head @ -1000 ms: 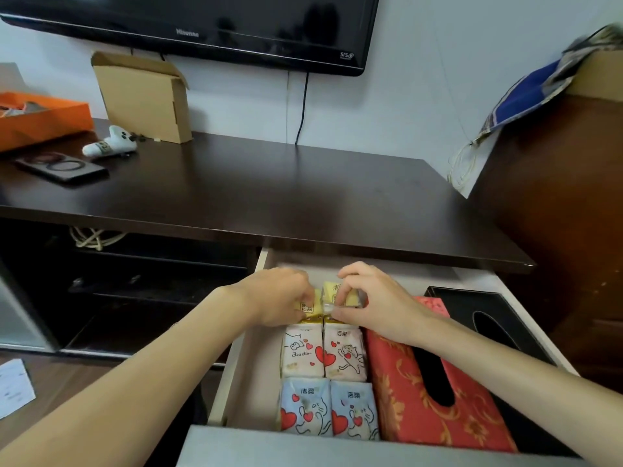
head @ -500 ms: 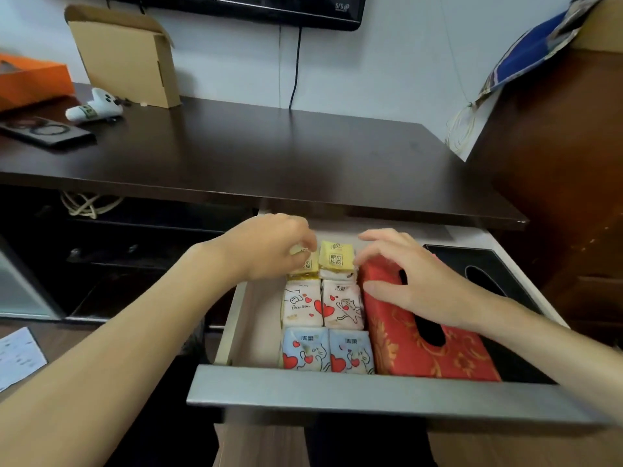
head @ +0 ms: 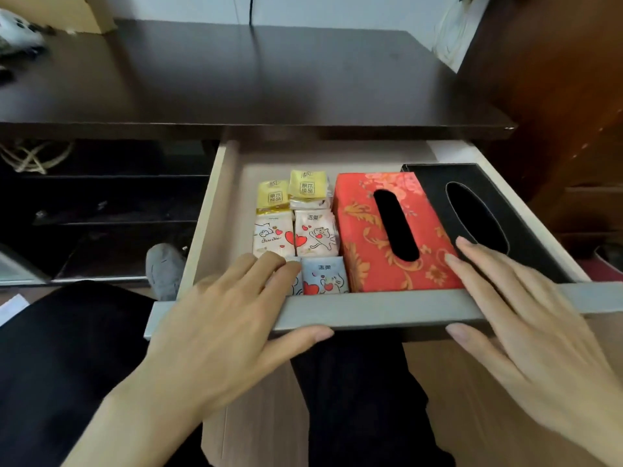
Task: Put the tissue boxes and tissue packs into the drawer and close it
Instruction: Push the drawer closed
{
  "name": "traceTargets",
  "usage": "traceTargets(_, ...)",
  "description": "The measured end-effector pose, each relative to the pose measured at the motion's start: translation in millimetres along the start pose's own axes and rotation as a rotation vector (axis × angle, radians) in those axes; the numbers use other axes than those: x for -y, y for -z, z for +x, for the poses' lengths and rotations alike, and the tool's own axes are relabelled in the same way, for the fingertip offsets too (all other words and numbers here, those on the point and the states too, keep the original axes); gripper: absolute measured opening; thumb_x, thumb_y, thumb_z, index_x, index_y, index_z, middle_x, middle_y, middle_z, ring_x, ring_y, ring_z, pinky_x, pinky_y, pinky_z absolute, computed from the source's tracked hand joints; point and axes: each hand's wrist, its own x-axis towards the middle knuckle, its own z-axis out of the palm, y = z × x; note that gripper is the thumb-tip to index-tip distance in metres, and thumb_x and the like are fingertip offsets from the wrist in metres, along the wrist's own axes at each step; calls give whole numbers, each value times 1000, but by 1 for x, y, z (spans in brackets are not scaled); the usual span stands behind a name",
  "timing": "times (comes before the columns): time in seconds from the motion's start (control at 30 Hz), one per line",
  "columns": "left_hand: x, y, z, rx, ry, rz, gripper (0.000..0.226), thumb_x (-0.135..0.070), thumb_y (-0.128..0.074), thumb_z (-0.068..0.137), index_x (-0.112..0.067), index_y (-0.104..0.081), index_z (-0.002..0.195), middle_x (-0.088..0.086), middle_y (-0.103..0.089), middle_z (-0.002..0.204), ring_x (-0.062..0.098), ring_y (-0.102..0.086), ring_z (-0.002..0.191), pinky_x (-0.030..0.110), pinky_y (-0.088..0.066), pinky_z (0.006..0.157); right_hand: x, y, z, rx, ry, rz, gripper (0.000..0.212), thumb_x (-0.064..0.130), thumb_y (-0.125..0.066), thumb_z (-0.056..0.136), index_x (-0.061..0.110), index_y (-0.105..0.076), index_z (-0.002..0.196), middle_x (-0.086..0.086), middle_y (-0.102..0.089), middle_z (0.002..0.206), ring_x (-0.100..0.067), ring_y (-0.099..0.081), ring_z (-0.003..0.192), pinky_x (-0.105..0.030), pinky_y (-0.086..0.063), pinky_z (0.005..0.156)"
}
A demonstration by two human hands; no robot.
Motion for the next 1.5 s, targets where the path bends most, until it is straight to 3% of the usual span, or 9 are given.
traceTargets(0.27, 23, -14, 37, -79, -38, 88, 67, -76, -25, 91, -24, -65, 97, -10, -62, 87, 14, -59, 79, 29, -40, 46, -14, -21, 37, -101, -16, -51, 68, 57, -23, 104, 16, -37, 157, -4, -29, 165, -28, -30, 148, -43, -22, 115)
traceTargets(0.6, 78, -38, 130, -237, 38, 155, 59, -74, -30, 90, -27, -66, 93, -11, -63, 85, 15, -61, 83, 28, -29, 55, -47, -49, 150, -202, -39, -26, 65, 58, -23, 105, 19, -39, 155, 0, -35, 162, -23, -36, 143, -42, -26, 115)
traceTargets(0.73, 84, -48, 137, -326, 160, 48, 47, -53, -52, 93, -16, -63, 119, 0, -65, 107, 20, -59, 98, 35, -45, 84, -44, -69, 164, -340, -111, 76, 57, 45, -40, 104, 15, -40, 153, -3, -39, 159, -24, -35, 145, -42, -25, 119)
traceTargets(0.83, 74, -59, 117, -411, 285, -112, 49, -32, -63, 89, -12, -54, 134, 3, -54, 136, 20, -48, 127, 38, -37, 108, -41, -92, 152, -439, -169, 254, 60, 33, -50, 104, 14, -31, 158, -3, -26, 166, -20, -18, 154, -35, -24, 121)
traceTargets(0.93, 66, -72, 91, -495, 443, -309, 57, -24, -64, 89, -15, -43, 142, -3, -36, 152, 15, -30, 141, 44, -40, 107, -41, -116, 138, -545, -319, 457, 69, 32, -54, 102, 17, -20, 161, 3, -10, 170, -13, -9, 156, -23, -16, 118)
traceTargets(1.03, 67, -84, 83, -539, 556, -432, 68, -15, -65, 89, -14, -32, 148, -7, -15, 161, 13, -18, 147, 50, -41, 107, -43, -130, 143, -555, -550, 676, 80, 31, -58, 100, 17, -10, 162, 8, 2, 171, -15, -6, 156, -31, -18, 118)
traceTargets(1.17, 59, -101, 96, -634, 616, -505, 76, -8, -61, 89, -15, -20, 153, -18, 6, 163, -11, -4, 143, 24, -25, 107, -36, -136, 166, -535, -620, 673, 87, 31, -59, 100, 13, -2, 163, 4, 14, 170, -22, 1, 156, -28, -17, 113)
traceTargets(1.33, 59, -129, 110, -555, 731, -643, 76, -7, -56, 91, -16, -15, 155, -16, 9, 164, 12, -10, 150, 43, -27, 117, -34, -142, 183, -558, -626, 693, 89, 28, -60, 100, 14, 2, 163, 7, 19, 169, -20, 6, 156, -21, -11, 111)
traceTargets(1.5, 67, -134, 136, -448, 689, -614, 82, -8, -57, 92, -14, -8, 158, -8, 24, 163, 9, 5, 150, -6, -20, 86, -44, -147, 199, -564, -597, 705, 88, 22, -61, 99, 14, -1, 163, 5, 16, 170, -21, 3, 156, -24, -16, 112)
